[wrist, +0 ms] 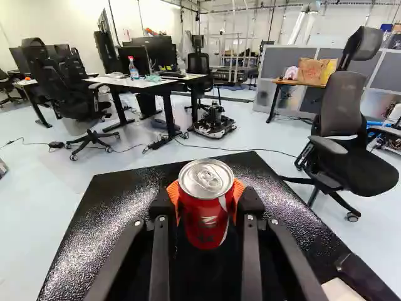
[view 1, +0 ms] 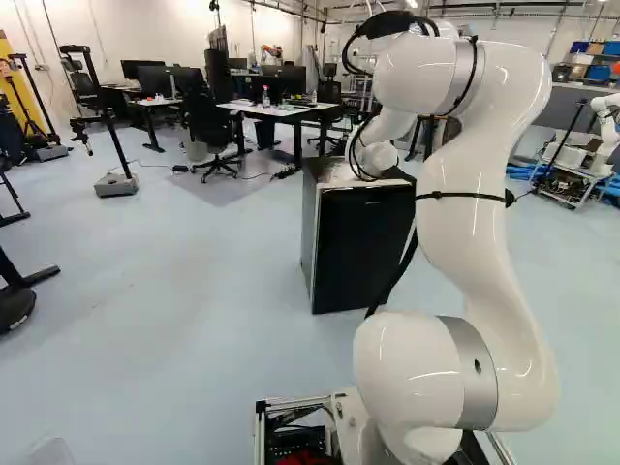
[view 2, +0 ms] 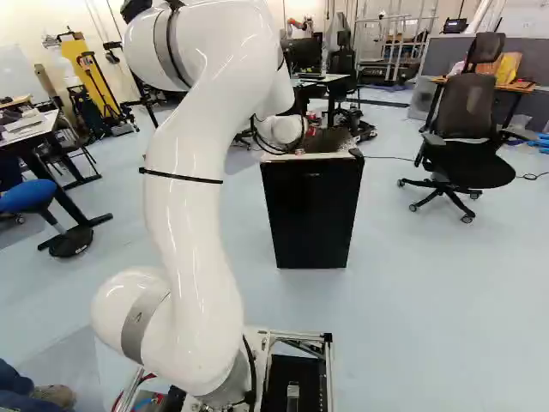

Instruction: Grab a drink from the fridge

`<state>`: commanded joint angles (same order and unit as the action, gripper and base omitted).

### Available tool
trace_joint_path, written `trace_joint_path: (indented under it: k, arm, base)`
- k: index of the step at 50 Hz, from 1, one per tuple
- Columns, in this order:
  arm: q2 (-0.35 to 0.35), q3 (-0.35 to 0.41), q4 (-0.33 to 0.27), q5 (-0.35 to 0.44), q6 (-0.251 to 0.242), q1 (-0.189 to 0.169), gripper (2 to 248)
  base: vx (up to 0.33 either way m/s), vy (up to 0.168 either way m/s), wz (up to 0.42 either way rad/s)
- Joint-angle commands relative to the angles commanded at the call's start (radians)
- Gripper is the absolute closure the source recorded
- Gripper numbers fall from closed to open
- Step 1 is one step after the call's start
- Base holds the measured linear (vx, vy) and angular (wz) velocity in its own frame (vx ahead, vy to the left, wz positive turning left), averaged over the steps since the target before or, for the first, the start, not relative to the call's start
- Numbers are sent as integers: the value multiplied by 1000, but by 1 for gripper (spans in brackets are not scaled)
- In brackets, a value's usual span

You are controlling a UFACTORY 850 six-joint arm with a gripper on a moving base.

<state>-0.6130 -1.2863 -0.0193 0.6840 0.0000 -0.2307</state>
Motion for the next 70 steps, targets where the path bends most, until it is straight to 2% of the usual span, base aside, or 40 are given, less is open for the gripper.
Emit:
trace_joint_path:
  k: [18,35,53,70]
  arm:
    - [39,52,1,8,0,10,151]
    - [100,134,2,21,0,26,151]
    - [192,258,4,41,0,50,151]
    - [303,407,7,64,0,78,151]
  base:
    - [0,0,0]
    - [0,0,0]
    - [0,0,0]
    - [0,0,0]
